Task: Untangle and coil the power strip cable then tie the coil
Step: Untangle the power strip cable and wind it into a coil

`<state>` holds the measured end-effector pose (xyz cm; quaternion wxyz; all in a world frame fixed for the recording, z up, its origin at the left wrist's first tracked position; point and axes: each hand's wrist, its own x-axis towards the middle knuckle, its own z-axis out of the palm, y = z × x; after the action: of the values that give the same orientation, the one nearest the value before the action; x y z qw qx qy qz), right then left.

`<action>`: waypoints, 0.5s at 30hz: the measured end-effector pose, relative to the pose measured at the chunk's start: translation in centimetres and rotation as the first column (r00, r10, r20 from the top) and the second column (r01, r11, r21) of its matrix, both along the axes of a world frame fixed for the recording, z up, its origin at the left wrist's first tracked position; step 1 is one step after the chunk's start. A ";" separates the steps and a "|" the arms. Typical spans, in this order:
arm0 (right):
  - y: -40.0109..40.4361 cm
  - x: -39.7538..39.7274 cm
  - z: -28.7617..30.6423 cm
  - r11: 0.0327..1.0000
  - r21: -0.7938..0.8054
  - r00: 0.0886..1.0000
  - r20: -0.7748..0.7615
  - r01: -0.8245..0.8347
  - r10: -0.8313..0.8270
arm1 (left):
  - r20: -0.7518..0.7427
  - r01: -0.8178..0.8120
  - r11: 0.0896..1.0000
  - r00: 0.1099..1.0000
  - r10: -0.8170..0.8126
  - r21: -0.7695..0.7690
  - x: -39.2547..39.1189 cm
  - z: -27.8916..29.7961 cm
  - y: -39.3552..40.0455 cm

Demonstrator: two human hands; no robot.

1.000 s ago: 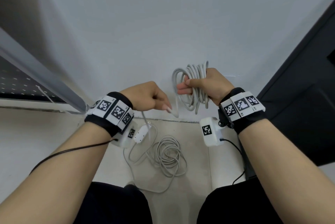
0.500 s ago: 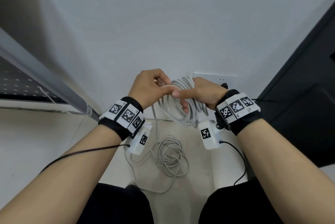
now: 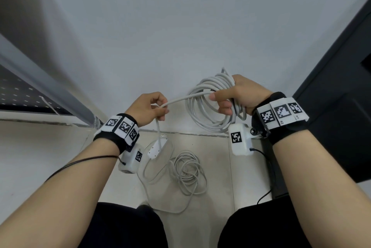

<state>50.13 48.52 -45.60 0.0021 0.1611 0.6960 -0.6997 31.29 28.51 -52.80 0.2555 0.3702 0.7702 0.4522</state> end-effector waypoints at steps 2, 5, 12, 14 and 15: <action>-0.1 0.3 0.5 1.000 -0.003 1.000 -0.006 0.017 -0.017 | -0.084 -0.027 0.997 0.996 0.021 -0.075 -1.1 -1.3 -0.4; 0.8 1.2 1.5 0.996 -0.055 0.994 -0.069 0.076 -0.080 | -0.270 -0.185 0.929 0.958 0.098 -0.319 -3.9 -5.0 -2.9; 1.1 1.5 1.3 0.994 -0.025 0.991 -0.083 0.106 -0.108 | 0.043 -0.265 0.855 0.948 0.316 -0.447 -7.5 -9.1 -7.6; 1.4 1.0 1.2 0.991 -0.046 0.987 -0.097 0.124 -0.128 | 0.086 -0.326 0.856 0.917 0.390 -0.401 -7.2 -8.7 -7.0; 1.7 0.8 1.2 0.990 -0.048 0.986 -0.101 0.131 -0.135 | 0.059 -0.347 0.849 0.914 0.401 -0.398 -6.9 -8.3 -6.6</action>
<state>50.98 50.18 -44.44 -0.0774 0.1704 0.6683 -0.7199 24.34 21.88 -61.08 0.2825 0.1237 0.8803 0.3605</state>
